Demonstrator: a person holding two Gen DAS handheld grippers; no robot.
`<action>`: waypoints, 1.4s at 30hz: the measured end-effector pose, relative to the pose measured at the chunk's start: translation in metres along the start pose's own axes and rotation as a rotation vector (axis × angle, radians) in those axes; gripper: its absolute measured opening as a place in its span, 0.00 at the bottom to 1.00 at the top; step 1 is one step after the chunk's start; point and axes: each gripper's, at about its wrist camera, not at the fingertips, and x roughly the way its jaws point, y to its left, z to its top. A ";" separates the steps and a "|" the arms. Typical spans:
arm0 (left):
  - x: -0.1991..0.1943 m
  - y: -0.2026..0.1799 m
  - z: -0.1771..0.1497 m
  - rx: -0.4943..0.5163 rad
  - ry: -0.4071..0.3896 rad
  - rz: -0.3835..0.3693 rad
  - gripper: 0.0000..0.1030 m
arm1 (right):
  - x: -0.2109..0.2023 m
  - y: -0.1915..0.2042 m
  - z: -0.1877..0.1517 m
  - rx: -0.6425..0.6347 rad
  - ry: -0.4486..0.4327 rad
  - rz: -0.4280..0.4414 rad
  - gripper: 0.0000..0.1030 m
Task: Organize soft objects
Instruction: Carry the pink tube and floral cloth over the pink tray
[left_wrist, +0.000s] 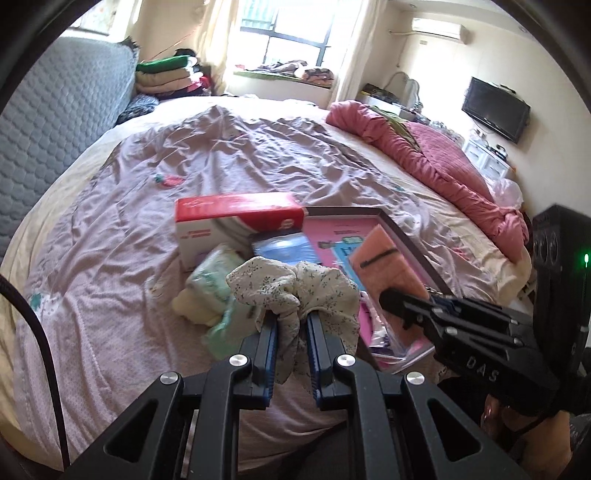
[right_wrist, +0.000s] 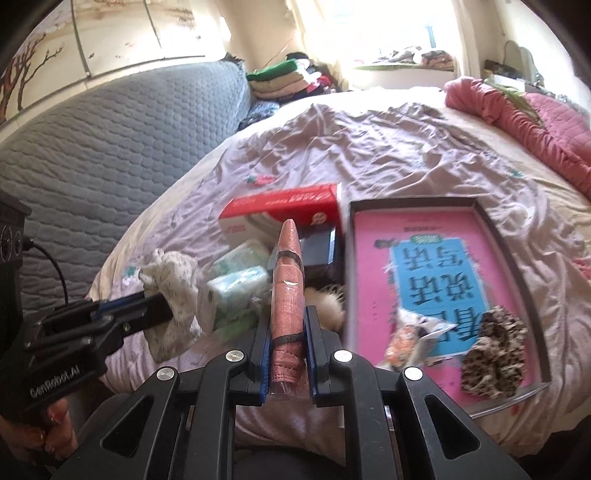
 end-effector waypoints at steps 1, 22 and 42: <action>0.001 -0.005 0.001 0.011 0.000 0.001 0.15 | -0.004 -0.003 0.001 0.007 -0.010 -0.002 0.15; 0.019 -0.080 0.020 0.145 0.006 -0.036 0.15 | -0.050 -0.077 0.005 0.131 -0.108 -0.079 0.15; 0.084 -0.138 0.020 0.226 0.112 -0.065 0.15 | -0.067 -0.139 -0.008 0.243 -0.146 -0.124 0.15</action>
